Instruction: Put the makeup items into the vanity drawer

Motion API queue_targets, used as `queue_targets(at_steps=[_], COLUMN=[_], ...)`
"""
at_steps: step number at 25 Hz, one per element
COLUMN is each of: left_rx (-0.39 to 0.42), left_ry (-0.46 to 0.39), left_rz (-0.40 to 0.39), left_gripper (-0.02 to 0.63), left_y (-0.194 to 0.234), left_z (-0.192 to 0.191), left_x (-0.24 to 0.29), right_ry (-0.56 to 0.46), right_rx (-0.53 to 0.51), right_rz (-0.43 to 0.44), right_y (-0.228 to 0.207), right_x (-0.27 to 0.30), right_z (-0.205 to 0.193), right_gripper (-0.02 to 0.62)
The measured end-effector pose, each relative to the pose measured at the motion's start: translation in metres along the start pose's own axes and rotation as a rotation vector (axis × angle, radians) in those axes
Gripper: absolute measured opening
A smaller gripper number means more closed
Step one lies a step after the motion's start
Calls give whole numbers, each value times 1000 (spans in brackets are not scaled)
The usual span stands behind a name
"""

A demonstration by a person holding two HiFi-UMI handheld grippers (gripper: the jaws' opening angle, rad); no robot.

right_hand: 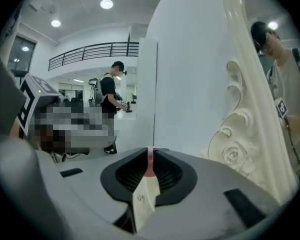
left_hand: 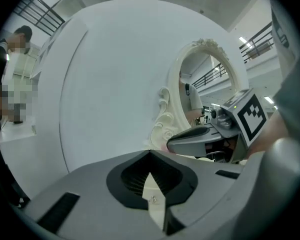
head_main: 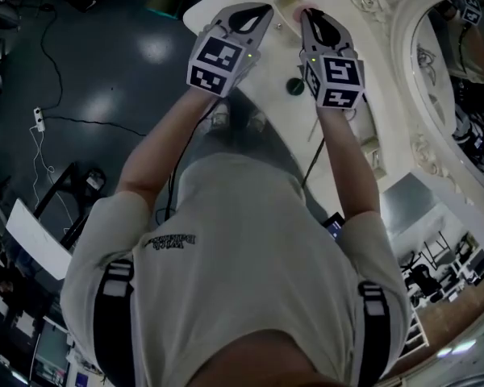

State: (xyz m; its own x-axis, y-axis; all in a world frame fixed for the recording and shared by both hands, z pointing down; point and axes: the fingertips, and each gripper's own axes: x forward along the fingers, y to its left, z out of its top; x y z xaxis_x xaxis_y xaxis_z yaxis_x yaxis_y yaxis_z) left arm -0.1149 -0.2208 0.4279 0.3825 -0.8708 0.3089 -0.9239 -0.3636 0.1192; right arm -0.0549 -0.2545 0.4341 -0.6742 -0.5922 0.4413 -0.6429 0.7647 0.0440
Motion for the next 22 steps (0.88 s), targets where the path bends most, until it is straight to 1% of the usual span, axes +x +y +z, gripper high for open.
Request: queue_targets(at_steps=[3, 6, 10, 14, 16, 19, 22], left_rx=[5, -10, -34, -37, -42, -48, -45], left_ry=[50, 88, 136, 184, 201, 221, 231], left_rz=[-15, -36, -53, -65, -68, -72, -76], left_gripper=[14, 14, 14, 14, 14, 14, 14], left_y=[7, 11, 12, 12, 12, 13, 12], left_z=[-23, -44, -71, -95, -103, -112, -117], left_x=[20, 33, 49, 56, 57, 60, 62], right_ry=[59, 110, 172, 229, 248, 266, 266], right_rx=[60, 101, 154, 203, 240, 257, 267], right_rz=[-3, -13, -36, -64, -83, -110, -119], right_y=[-4, -5, -12, -16, -20, -25, -27], right_x=[24, 43, 57, 69, 73, 76, 77], right_z=[-26, -50, -76, -99, -107, -113, -117], right_gripper=[38, 40, 40, 40, 40, 44, 74])
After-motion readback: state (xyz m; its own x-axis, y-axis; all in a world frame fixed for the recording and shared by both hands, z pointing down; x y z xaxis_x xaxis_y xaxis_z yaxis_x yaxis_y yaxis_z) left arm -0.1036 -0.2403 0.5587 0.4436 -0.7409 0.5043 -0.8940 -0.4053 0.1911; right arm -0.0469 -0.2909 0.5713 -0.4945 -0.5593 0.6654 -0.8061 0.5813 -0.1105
